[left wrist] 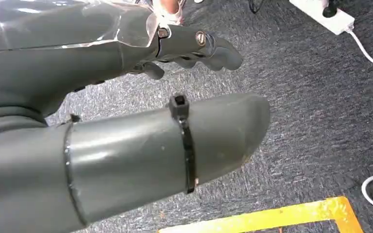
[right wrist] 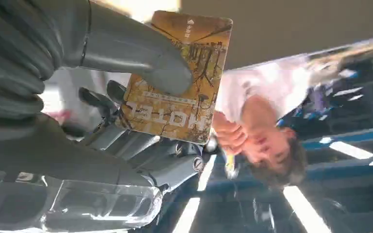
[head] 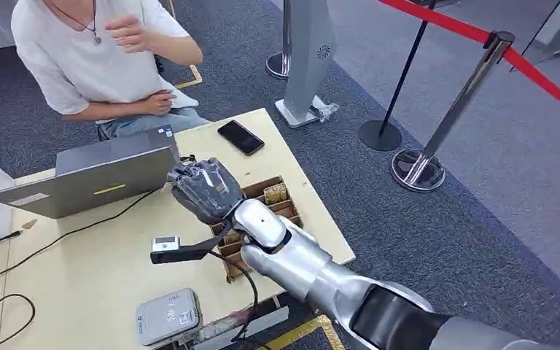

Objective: Pass the card to the sensor for recognition and then transmit it.

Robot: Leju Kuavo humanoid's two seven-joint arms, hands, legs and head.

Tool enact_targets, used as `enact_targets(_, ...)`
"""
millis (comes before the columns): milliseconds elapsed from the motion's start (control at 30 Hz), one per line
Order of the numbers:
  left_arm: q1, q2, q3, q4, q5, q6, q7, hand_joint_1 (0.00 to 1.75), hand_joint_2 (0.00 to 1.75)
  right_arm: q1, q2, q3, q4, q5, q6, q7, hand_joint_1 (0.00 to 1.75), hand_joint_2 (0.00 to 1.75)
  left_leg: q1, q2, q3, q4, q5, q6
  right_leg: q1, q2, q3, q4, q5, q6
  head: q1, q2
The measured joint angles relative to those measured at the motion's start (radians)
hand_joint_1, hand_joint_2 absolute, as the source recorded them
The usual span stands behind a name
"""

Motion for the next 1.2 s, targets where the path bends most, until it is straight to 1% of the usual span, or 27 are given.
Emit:
enact_targets(33,0.0,0.0,0.0,0.0,0.001,0.0,0.0,0.0,0.0,0.007,0.001,0.0,-0.023,-0.074,0.043,-0.033,1.75,1.75,0.0,0.0,0.0,0.0,0.0,0.0,0.0,0.0,0.0,0.0,0.0,0.0,0.0,0.0)
enact_targets(100,0.0,0.0,0.002,0.0,0.005,0.0,-0.002,0.0,0.0,0.019,0.001,0.01,-0.071,-0.221,0.151,-0.086,1.75,1.75,0.0,0.0,0.0,0.0,0.0,0.0,0.0,0.0,0.0,0.0,0.0,0.0,0.0,0.0)
enact_targets(167,-0.001,0.0,0.005,0.0,0.008,0.0,-0.009,0.0,0.0,0.03,0.001,0.027,-0.119,-0.392,0.303,-0.136,1.75,1.75,0.0,0.0,0.0,0.0,0.0,0.0,0.0,0.0,0.0,0.0,0.0,0.0,0.0,0.0)
enact_targets(267,-0.001,0.0,0.009,0.0,0.011,0.0,-0.021,0.0,0.0,0.041,0.001,0.055,-0.156,-0.587,0.485,-0.164,1.75,1.75,0.0,0.0,0.0,0.0,0.0,0.0,0.0,0.0,0.0,0.0,0.0,0.0,0.0,0.0)
enact_targets(333,-0.001,0.0,0.015,0.0,0.013,0.0,-0.026,0.0,0.0,0.044,0.001,0.078,-0.153,-0.68,0.567,-0.17,1.75,1.75,0.0,0.0,0.0,0.0,0.0,0.0,0.0,0.0,0.0,0.0,0.0,0.0,0.0,0.0)
enact_targets(433,-0.004,-0.005,0.023,0.0,0.012,0.003,-0.024,0.0,0.0,0.042,0.005,0.106,-0.113,-0.77,0.634,-0.175,1.75,1.75,0.0,0.0,0.0,0.0,0.0,0.0,0.0,0.0,0.0,0.0,0.0,0.0,0.0,0.0)
enact_targets(533,-0.008,-0.007,0.023,0.0,-0.003,-0.006,-0.02,0.0,0.0,0.038,0.019,0.135,-0.039,-0.835,0.674,-0.167,1.75,1.75,0.0,0.0,0.0,0.0,0.0,0.0,0.0,0.0,0.0,0.0,0.0,0.0,0.0,0.0)
enact_targets(633,-0.014,-0.008,0.023,0.0,-0.008,-0.01,-0.011,0.0,0.0,0.034,0.037,0.156,0.028,-0.857,0.688,-0.148,1.75,1.75,0.0,0.0,0.0,0.0,0.0,0.0,0.0,0.0,0.0,0.0,0.0,0.0,0.0,0.0)
enact_targets(733,-0.02,-0.01,0.023,0.0,-0.003,-0.007,0.0,0.0,0.0,0.024,0.055,0.18,0.097,-0.864,0.688,-0.128,1.75,1.75,0.0,0.0,0.0,0.0,0.0,0.0,0.0,0.0,0.0,0.0,0.0,0.0,0.0,0.0)
enact_targets(867,-0.023,-0.016,0.023,0.0,-0.003,-0.004,0.007,0.0,0.0,0.016,0.069,0.198,0.151,-0.865,0.688,-0.117,1.75,1.75,0.0,0.0,0.0,0.0,0.0,0.0,0.0,0.0,0.0,0.0,0.0,0.0,0.0,0.0)
enact_targets(1033,-0.024,-0.021,0.023,0.0,0.003,-0.002,0.021,0.0,0.0,-0.011,0.098,0.228,0.237,-0.874,0.7,-0.07,1.75,1.75,0.0,0.0,0.0,0.0,0.0,0.0,0.0,0.0,0.0,0.0,0.0,0.0,0.0,0.0)
enact_targets(1200,-0.025,-0.023,0.024,0.0,0.008,0.0,0.024,0.0,0.0,-0.038,0.135,0.278,0.341,-0.838,0.677,-0.033,1.75,1.75,0.0,0.0,0.0,0.0,0.0,0.0,0.0,0.0,0.0,0.0,0.0,0.0,0.0,0.0)
